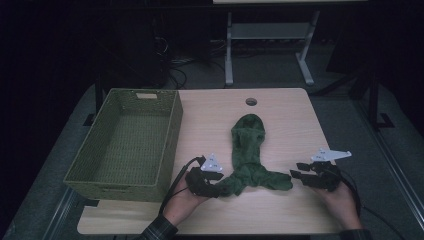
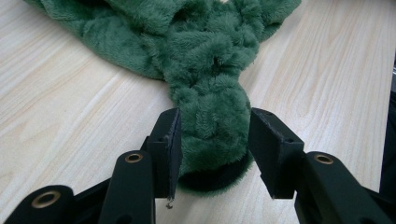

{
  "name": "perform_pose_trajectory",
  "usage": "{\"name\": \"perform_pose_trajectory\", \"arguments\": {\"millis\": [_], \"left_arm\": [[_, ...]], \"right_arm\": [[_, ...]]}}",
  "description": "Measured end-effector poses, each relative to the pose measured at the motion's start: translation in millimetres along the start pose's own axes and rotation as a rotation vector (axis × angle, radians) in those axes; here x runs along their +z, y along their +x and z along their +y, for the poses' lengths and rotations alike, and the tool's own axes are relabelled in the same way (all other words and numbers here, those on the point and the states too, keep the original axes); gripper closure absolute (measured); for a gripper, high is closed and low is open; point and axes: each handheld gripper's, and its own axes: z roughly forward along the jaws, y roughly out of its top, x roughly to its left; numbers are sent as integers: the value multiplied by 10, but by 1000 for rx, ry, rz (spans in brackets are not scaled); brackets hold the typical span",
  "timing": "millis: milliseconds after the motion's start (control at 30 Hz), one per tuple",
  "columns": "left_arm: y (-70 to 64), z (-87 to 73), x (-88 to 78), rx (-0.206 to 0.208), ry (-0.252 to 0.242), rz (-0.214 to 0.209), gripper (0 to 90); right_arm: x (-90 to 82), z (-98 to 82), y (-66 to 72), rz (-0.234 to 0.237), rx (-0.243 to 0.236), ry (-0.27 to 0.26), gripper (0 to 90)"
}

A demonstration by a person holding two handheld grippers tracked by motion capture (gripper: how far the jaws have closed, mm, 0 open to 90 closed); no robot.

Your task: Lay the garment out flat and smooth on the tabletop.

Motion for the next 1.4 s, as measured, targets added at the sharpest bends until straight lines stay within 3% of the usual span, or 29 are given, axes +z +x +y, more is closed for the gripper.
{"name": "perform_pose_trajectory", "arguments": {"millis": [233,467,500,700,1033,1200,1400], "left_arm": [[24,-108,-102,-25,-9,11,542],[-33,-306,-176,-35,14,9,533],[-40,-329,-177,-35,17,9,528],[-96,-432,-145,-30,37,12,490],[-85,-457,-106,-34,48,12,471],[-68,-466,-116,-35,48,14,471],[-64,-466,-110,-29,58,10,471]], "right_arm": [[-70,0,265,70,-27,-32,578],[32,150,586,152,-85,-47,591],[71,181,635,160,-110,-49,596],[249,322,857,219,-154,-39,617],[595,552,1293,327,-237,-32,632],[767,629,1436,352,-270,-18,655],[934,620,1534,361,-294,36,693]]}}
